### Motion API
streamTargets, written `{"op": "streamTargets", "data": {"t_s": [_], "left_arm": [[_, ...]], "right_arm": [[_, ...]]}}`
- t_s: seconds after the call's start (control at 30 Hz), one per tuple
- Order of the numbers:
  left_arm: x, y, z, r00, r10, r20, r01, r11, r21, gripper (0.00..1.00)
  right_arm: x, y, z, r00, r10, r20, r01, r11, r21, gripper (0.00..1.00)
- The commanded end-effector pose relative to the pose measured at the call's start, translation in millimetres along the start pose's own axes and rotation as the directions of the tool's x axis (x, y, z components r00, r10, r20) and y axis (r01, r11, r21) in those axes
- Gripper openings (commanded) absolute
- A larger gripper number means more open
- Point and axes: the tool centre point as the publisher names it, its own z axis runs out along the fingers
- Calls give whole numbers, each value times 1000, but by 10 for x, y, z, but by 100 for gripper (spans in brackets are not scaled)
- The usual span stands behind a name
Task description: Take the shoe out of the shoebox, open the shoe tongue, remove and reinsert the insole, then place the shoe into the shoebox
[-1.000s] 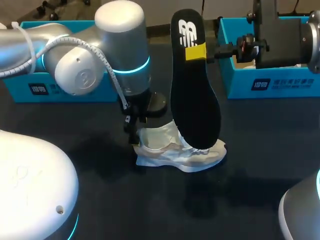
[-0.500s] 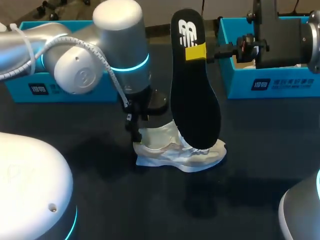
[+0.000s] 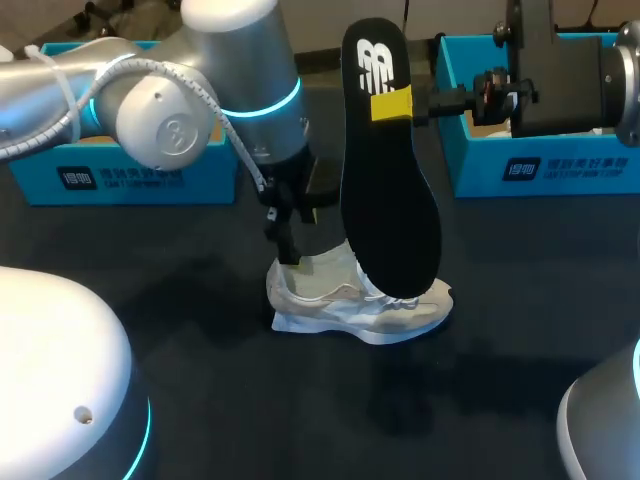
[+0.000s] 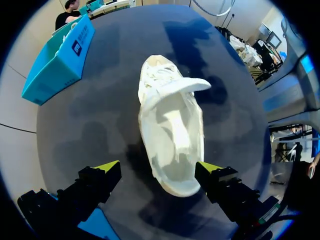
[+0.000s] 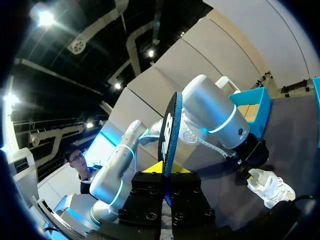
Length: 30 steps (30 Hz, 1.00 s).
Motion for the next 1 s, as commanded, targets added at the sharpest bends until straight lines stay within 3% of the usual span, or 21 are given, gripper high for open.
{"op": "streamTargets", "data": {"t_s": [0.03, 0.47, 1.0], "left_arm": [[-180, -189, 251, 1000, 8, -18, -8, 1000, -10, 100], [-388, -329, 733, 998, -12, -64, 13, 1000, 25, 100], [-296, -401, 923, 993, 8, -120, -4, 999, 35, 94]], "right_arm": [[-2, 20, 39, 1000, 2, 2, -2, 1000, 2, 0], [-2, 20, 39, 1000, 2, 2, -2, 1000, 2, 0], [-2, 20, 39, 1000, 2, 2, -2, 1000, 2, 0]]}}
